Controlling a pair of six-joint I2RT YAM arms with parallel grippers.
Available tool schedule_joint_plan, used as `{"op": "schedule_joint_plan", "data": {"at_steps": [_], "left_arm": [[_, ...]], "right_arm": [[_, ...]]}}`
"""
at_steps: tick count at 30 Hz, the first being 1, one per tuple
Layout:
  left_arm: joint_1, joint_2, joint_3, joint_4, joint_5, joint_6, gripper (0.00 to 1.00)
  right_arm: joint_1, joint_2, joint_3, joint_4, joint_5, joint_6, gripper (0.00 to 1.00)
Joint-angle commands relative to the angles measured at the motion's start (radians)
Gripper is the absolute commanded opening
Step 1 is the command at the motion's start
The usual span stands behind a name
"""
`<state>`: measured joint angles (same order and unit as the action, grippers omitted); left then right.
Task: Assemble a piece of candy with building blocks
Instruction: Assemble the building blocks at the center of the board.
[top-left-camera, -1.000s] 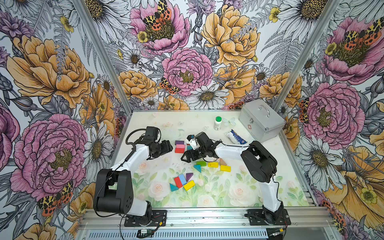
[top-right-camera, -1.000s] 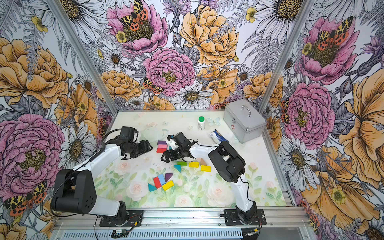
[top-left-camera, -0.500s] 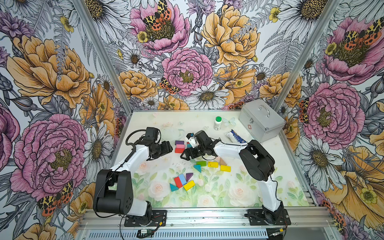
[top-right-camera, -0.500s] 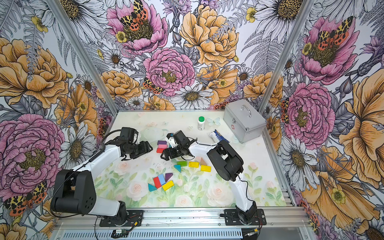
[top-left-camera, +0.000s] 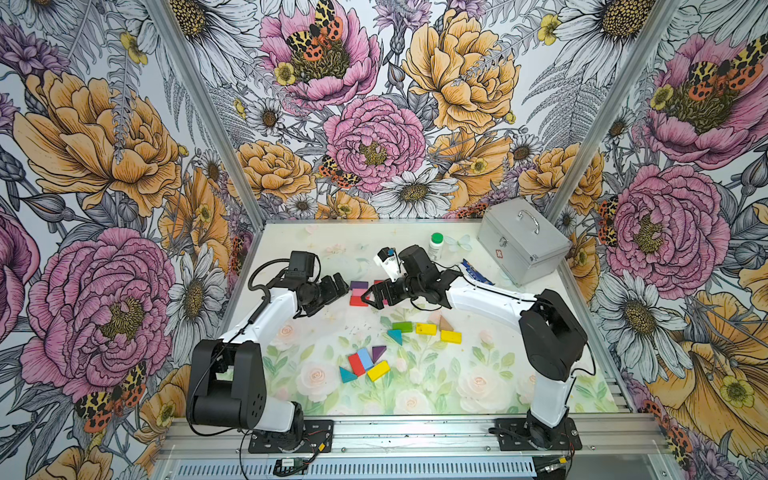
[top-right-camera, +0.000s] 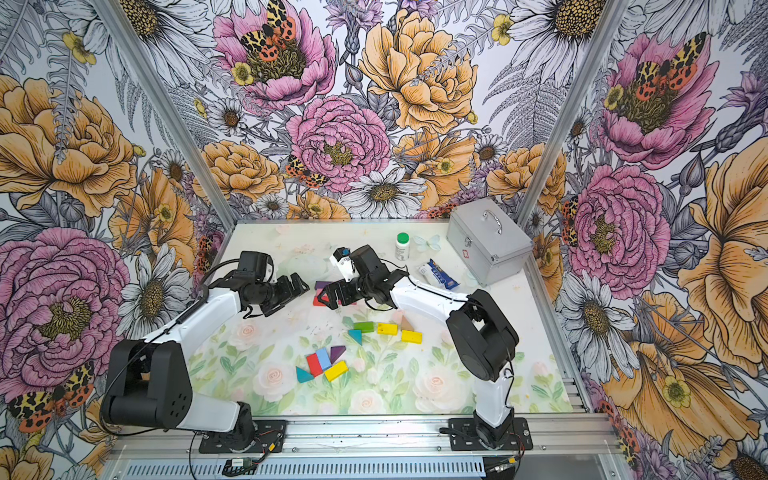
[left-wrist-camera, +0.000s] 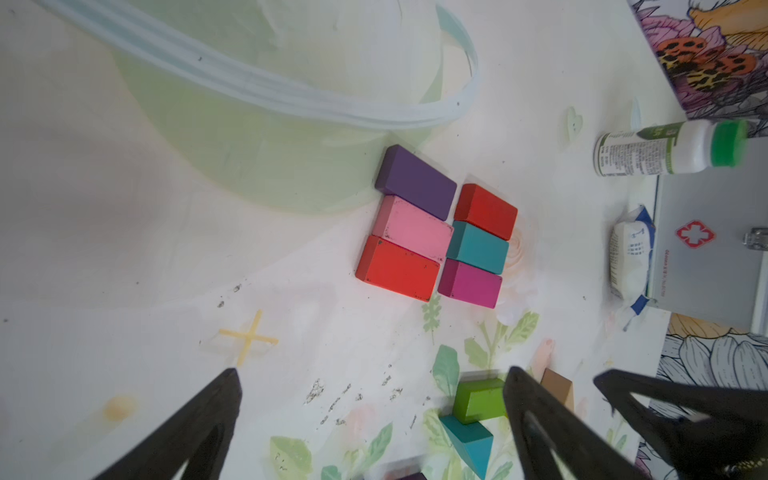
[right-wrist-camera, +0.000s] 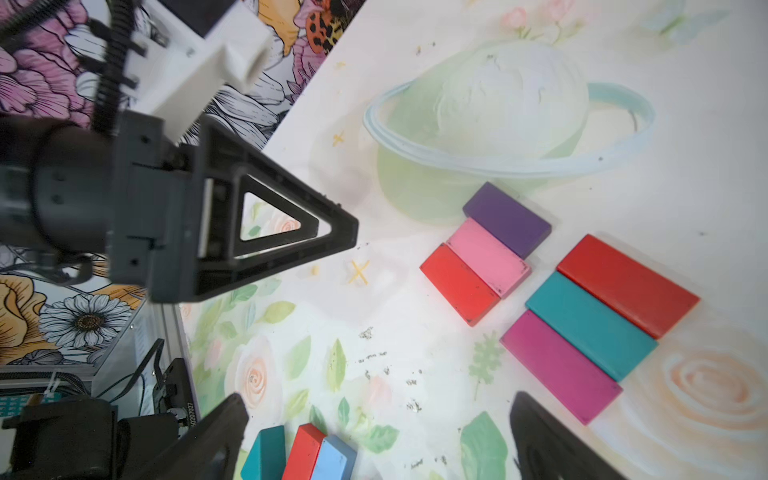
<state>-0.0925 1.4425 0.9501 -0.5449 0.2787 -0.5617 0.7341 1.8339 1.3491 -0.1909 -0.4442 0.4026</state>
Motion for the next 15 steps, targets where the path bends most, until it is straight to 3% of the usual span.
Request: {"op": "schedule_joint_plan", "data": {"at_steps": [1, 6, 15], "left_arm": [[0.013, 0.045, 0.013, 0.172, 0.020, -0.164, 0.99], [-0.001, 0.115, -0.084, 0.530, -0.018, -0.363, 0.99], [-0.073, 0.296, -0.085, 0.808, -0.148, -0.447, 0.99]], "right_arm": [[-0.018, -0.086, -0.081, -0.017, 0.042, -0.018, 1.00], [-0.057, -0.189, -0.175, -0.027, 0.035, -0.036, 1.00], [-0.147, -0.245, -0.241, -0.035, -0.024, -0.060, 1.00]]}}
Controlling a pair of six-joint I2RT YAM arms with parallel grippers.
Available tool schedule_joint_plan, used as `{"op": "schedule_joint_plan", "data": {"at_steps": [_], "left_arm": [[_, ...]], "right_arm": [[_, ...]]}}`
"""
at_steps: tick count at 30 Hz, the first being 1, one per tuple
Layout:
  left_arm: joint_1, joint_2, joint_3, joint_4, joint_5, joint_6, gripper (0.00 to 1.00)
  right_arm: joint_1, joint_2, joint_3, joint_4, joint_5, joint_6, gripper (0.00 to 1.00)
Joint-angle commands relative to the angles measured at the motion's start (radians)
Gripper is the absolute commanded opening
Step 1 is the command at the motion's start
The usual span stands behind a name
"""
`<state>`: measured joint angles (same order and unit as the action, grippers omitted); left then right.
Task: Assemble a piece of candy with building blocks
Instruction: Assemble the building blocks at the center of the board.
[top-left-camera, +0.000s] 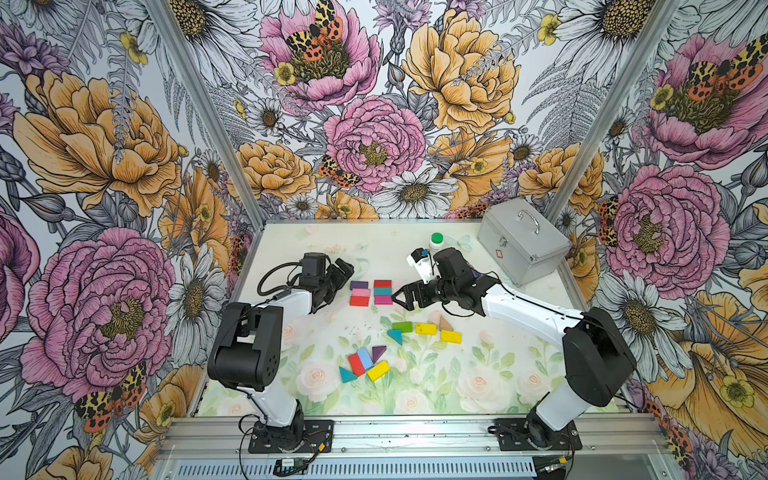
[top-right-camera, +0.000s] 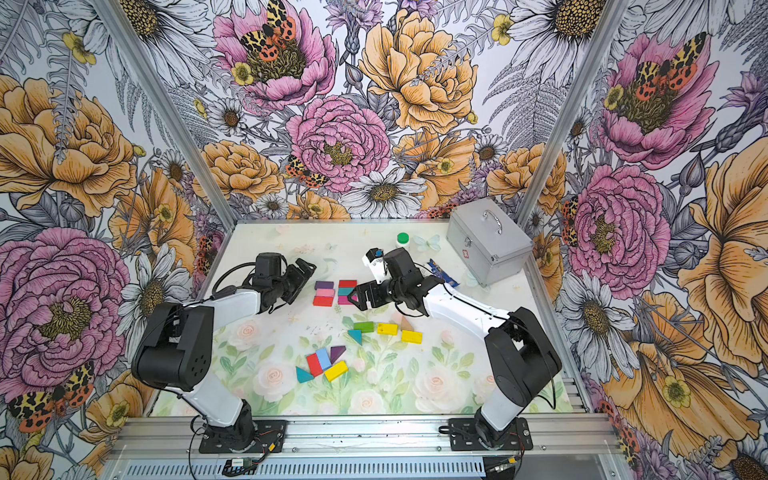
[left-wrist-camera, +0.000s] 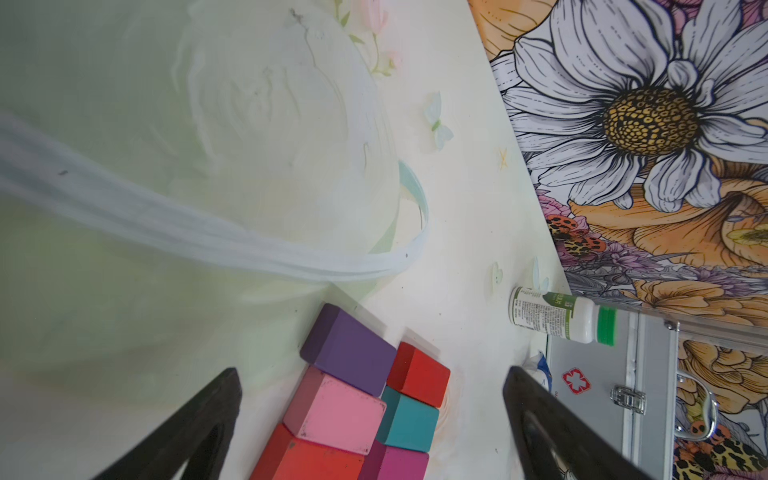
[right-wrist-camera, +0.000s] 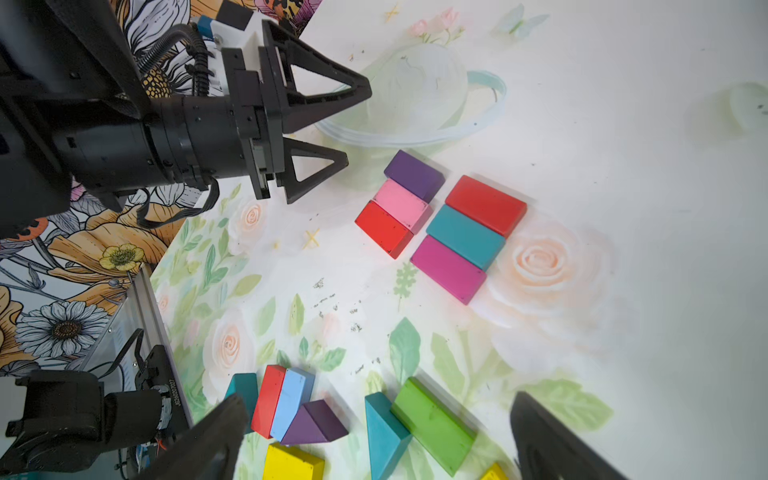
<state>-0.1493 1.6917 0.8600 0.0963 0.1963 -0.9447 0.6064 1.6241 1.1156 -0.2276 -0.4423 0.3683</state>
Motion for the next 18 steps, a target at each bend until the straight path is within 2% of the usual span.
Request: {"op": "schedule_joint_plan", "data": {"at_steps": [1, 9, 13, 18], "left_arm": [[-0.017, 0.068, 0.003, 0.198, -0.068, -0.078, 0.99], [-0.060, 0.192, -0.012, 0.332, -0.141, -0.121, 0.98], [-0.080, 0.224, -0.037, 0.392, -0.166, -0.142, 0.98], [-0.119, 0.216, -0.103, 0.440, -0.251, -0.150, 0.96]], "right_arm": [[-0.024, -0.035, -0.007, 0.002, -0.030, -0.027, 1.00], [-0.049, -0.047, -0.013, -0.010, -0.048, -0.038, 1.00], [-0.060, -0.062, -0.020, -0.016, -0.048, -0.041, 1.00], [-0.068, -0.073, -0.013, -0.019, -0.063, -0.038, 1.00]]}}
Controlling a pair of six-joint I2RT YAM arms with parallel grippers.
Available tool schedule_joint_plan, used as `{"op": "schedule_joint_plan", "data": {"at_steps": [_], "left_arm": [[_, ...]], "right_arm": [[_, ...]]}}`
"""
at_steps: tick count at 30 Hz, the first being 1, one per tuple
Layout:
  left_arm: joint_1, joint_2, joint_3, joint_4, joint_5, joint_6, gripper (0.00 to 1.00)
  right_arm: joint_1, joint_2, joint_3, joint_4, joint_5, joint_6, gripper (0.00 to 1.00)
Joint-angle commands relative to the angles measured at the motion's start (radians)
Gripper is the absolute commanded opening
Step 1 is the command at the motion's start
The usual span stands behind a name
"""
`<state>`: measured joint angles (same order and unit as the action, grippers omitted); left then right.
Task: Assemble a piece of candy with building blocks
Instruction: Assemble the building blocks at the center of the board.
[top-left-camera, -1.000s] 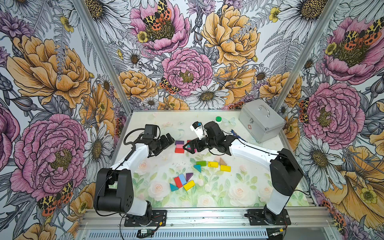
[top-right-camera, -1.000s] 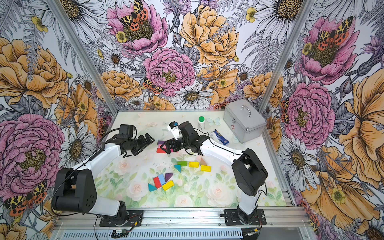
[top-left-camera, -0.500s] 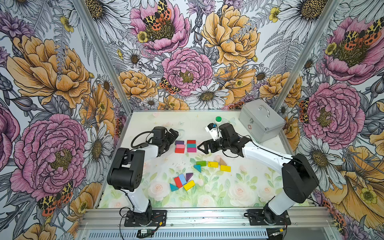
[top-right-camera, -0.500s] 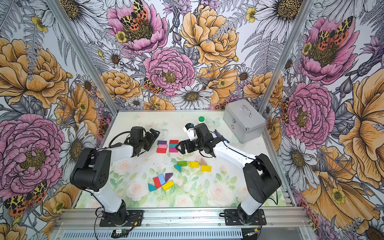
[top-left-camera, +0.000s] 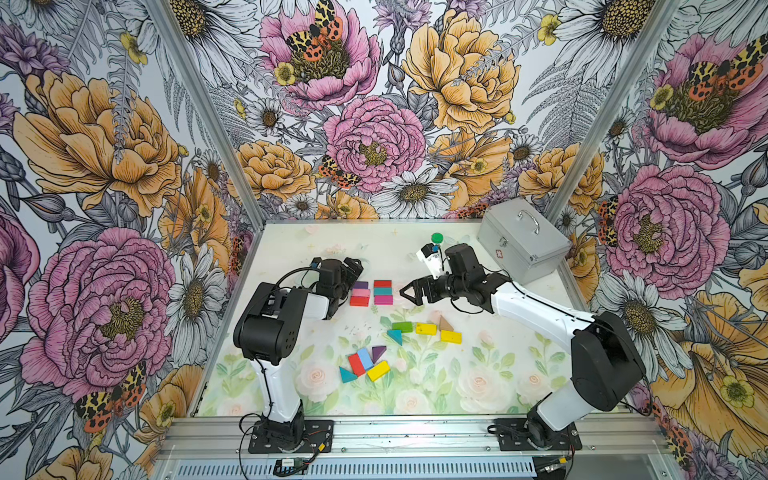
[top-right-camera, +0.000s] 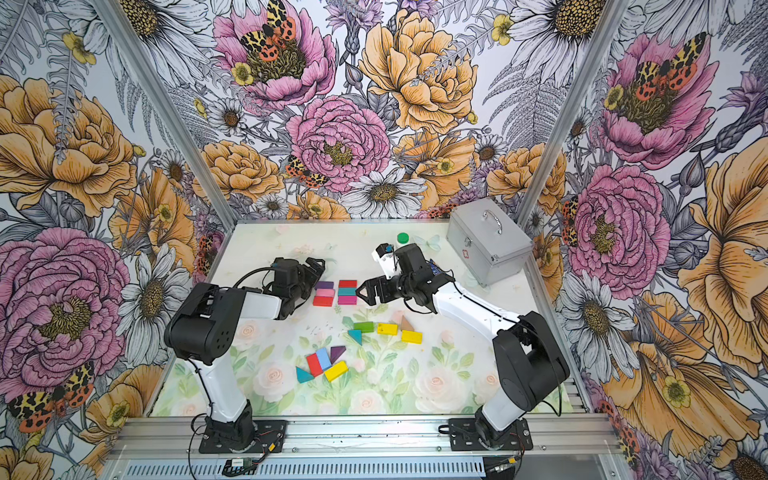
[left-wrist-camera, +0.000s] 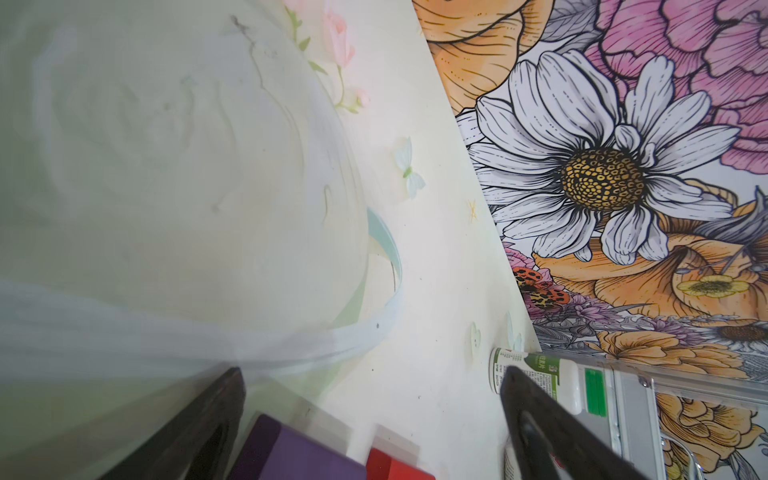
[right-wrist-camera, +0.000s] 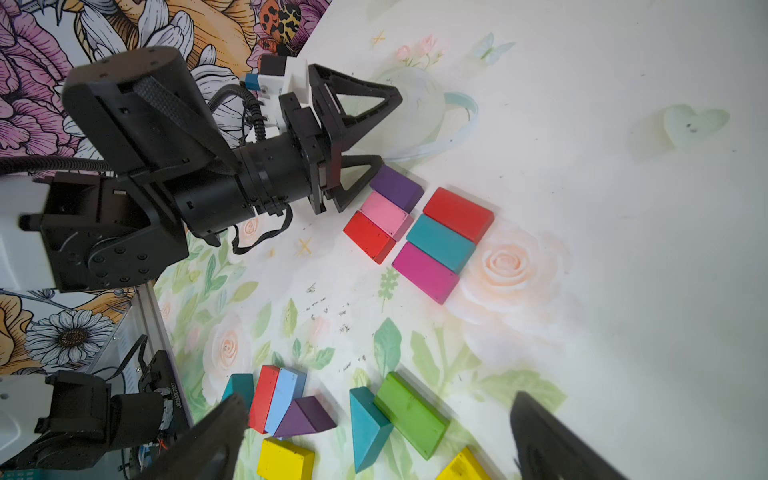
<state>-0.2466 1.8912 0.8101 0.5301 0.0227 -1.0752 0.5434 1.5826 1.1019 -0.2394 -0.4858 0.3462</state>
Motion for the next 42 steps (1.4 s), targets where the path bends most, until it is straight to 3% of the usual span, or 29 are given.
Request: {"op": "schedule_joint_plan", "data": {"at_steps": [1, 13, 28, 42], "left_arm": [[-0.025, 0.014, -0.065, 0.017, -0.083, -0.020, 0.96], [-0.072, 0.006, -0.149, 0.034, -0.114, 0.003, 0.95], [-0.150, 0.046, -0.116, 0.039, -0.193, -0.039, 0.95], [-0.112, 0.043, -0.100, 0.021, -0.147, 0.006, 0.94]], "right_arm": [[-0.005, -0.033, 0.004, -0.009, -0.022, -0.017, 1.00], [-0.011, -0.054, -0.011, -0.018, -0.023, -0.020, 1.00], [-0.015, -0.062, -0.010, -0.027, -0.029, -0.026, 1.00], [-0.019, -0.063, -0.022, -0.034, -0.020, -0.028, 0.99]]}}
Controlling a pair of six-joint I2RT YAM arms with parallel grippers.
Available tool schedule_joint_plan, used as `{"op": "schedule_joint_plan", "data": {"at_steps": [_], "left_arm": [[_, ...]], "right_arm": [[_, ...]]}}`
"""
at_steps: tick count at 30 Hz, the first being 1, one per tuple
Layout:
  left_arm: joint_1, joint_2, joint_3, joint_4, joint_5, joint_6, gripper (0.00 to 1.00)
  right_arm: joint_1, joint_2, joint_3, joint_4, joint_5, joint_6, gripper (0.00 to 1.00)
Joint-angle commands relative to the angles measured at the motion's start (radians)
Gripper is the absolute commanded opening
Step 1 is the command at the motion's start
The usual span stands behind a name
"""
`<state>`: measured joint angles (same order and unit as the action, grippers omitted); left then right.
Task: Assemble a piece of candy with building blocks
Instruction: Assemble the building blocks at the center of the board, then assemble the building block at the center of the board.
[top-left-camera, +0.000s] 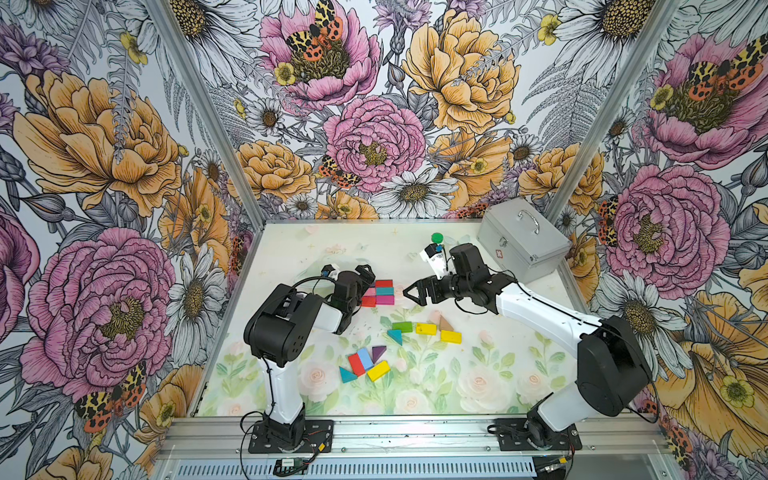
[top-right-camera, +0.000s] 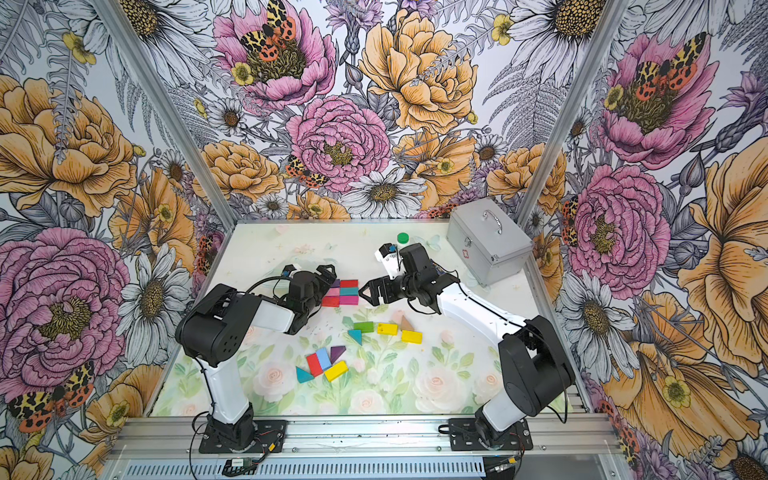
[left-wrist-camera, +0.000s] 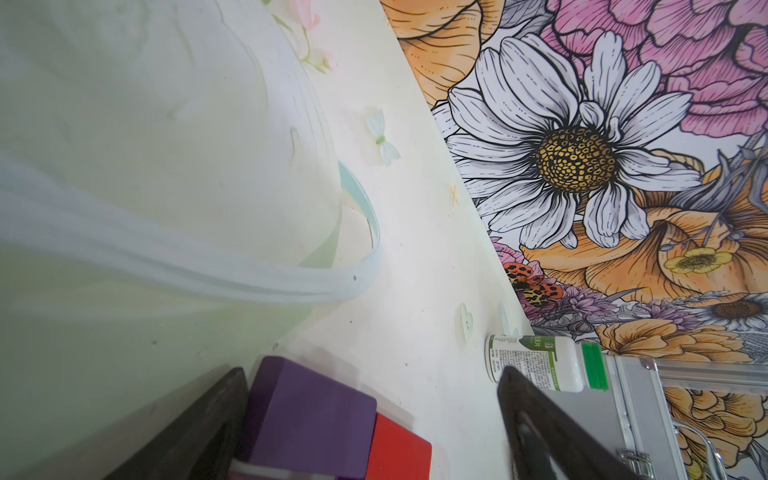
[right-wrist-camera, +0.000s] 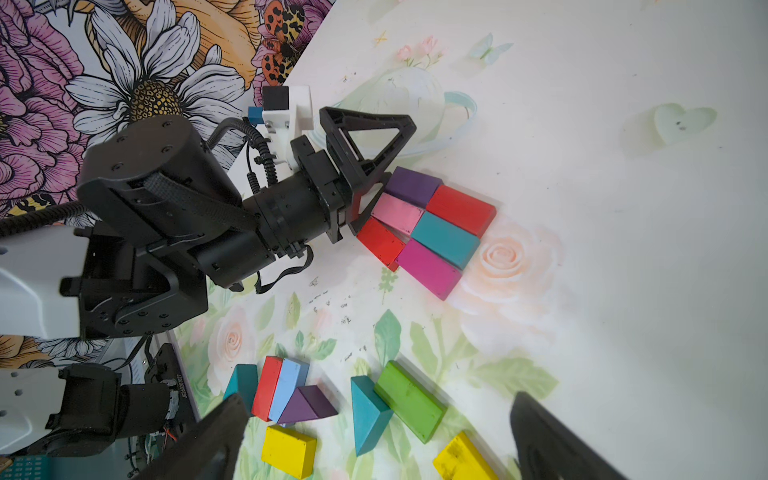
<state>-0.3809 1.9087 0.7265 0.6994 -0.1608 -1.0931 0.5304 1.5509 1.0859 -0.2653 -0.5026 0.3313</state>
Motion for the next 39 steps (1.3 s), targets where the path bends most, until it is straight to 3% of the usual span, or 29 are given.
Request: {"op": "schedule_joint_plan", "data": {"at_steps": [1, 3, 9, 14, 24, 39], "left_arm": [[0.036, 0.001, -0.018, -0.167, 0.049, 0.043, 0.94], [0.061, -0.063, 0.004, -0.282, 0.080, 0.103, 0.94], [0.075, -0.258, 0.193, -0.901, 0.162, 0.363, 0.94], [0.046, -0.340, 0.196, -1.081, 0.280, 0.426, 0.85], [-0.130, -0.369, 0.143, -1.132, 0.226, 0.397, 0.82], [-0.135, -0.173, 0.295, -1.116, 0.218, 0.440, 0.82]], "right_arm": [[-0.006, -0.034, -0.008, -0.011, -0.001, -0.012, 1.00], [-0.007, -0.046, -0.016, -0.019, 0.006, -0.013, 1.00], [-0.008, -0.088, -0.067, -0.028, 0.029, -0.007, 1.00], [-0.009, -0.110, -0.100, -0.030, 0.043, 0.008, 1.00], [-0.009, -0.154, -0.112, -0.038, 0.064, 0.031, 1.00], [-0.009, -0.166, -0.121, -0.050, 0.086, 0.029, 1.00]]}}
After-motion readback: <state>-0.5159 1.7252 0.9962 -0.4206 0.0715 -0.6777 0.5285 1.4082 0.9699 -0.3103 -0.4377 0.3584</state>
